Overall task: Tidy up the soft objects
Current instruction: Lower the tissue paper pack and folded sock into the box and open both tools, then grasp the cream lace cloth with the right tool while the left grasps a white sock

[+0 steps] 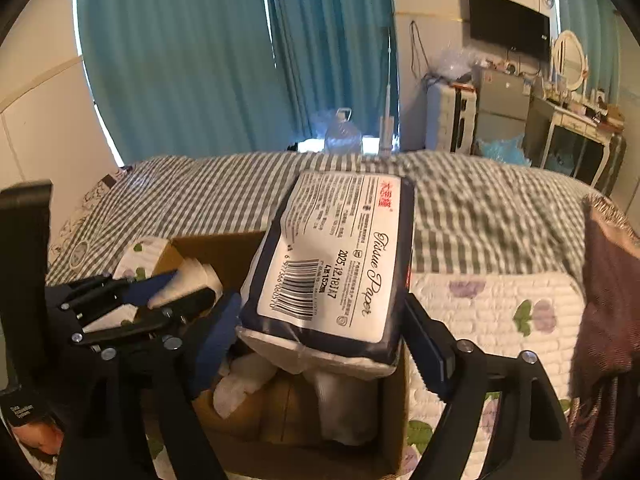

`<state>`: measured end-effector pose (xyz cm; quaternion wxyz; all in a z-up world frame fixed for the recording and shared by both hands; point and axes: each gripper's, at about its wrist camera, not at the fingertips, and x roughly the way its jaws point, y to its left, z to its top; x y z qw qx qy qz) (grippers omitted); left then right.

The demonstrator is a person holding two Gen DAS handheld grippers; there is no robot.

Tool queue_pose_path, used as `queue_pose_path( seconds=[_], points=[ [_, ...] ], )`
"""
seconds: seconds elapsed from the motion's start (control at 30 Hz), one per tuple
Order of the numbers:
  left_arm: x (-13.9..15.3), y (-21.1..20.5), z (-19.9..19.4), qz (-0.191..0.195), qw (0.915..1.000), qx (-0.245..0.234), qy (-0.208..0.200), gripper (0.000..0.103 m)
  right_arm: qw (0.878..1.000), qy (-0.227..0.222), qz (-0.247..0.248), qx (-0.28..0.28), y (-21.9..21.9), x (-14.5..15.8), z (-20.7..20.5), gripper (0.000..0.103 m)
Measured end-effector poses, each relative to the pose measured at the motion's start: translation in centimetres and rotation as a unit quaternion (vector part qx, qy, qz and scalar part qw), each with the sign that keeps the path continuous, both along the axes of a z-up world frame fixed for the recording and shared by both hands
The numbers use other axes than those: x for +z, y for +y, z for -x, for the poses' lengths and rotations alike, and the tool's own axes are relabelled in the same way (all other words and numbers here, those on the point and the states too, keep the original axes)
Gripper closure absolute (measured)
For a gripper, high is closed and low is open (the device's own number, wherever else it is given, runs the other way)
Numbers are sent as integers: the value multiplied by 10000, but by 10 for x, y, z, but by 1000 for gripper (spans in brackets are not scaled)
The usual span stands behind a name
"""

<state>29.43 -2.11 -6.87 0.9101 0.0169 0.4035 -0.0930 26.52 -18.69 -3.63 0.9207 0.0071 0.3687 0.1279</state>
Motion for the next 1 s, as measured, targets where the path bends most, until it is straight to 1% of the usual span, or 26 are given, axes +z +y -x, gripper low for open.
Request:
queue_pose_path(
  seconds=[0.03, 0.07, 0.23, 0.33, 0.43, 0.53, 0.6, 0.63, 0.67, 0.73, 0.8, 0.9, 1.0],
  points=[
    [6, 3, 4, 33, 9999, 61, -93, 43, 10000, 68, -10, -30, 0, 3, 0, 18],
    [10, 4, 7, 32, 9998, 99, -179, 38, 9999, 97, -23, -29, -1, 6, 0, 18],
    [48, 13, 28, -78, 9984, 180, -529, 38, 9997, -228, -35, -50, -3, 39, 24, 18],
    [78, 25, 47, 33, 9966, 257, -783, 38, 9988, -474, -138, -71, -5, 69, 50, 14],
    [109, 36, 73, 57, 9938, 365, -1047, 37, 9973, -716, -112, -106, -6, 96, 80, 10],
    [136, 48, 104, 62, 9894, 451, -1381, 20, 9958, -900, -107, -112, -3, 121, 107, 6],
    [153, 55, 129, 60, 9851, 503, -1644, 19, 9948, -997, -151, -111, -3, 135, 128, 2],
    [157, 58, 137, 61, 9844, 517, -1681, 19, 9941, -1057, -169, -146, -3, 142, 140, 0],
    [162, 61, 147, 81, 9839, 523, -1709, 19, 9936, -1097, -187, -174, -3, 146, 149, 0],
    [167, 66, 160, 126, 9833, 517, -1739, 19, 9930, -1139, -258, -199, -4, 150, 167, 0],
    [166, 70, 175, 93, 9826, 542, -1775, 19, 9931, -1116, -275, -246, -4, 151, 179, 0],
    [156, 74, 191, 18, 9838, 448, -1737, 19, 9936, -1043, -179, -394, -4, 142, 196, 0],
    [140, 75, 202, -122, 9854, 347, -1663, 19, 9957, -826, -130, -392, -2, 123, 205, 0]
  ],
)
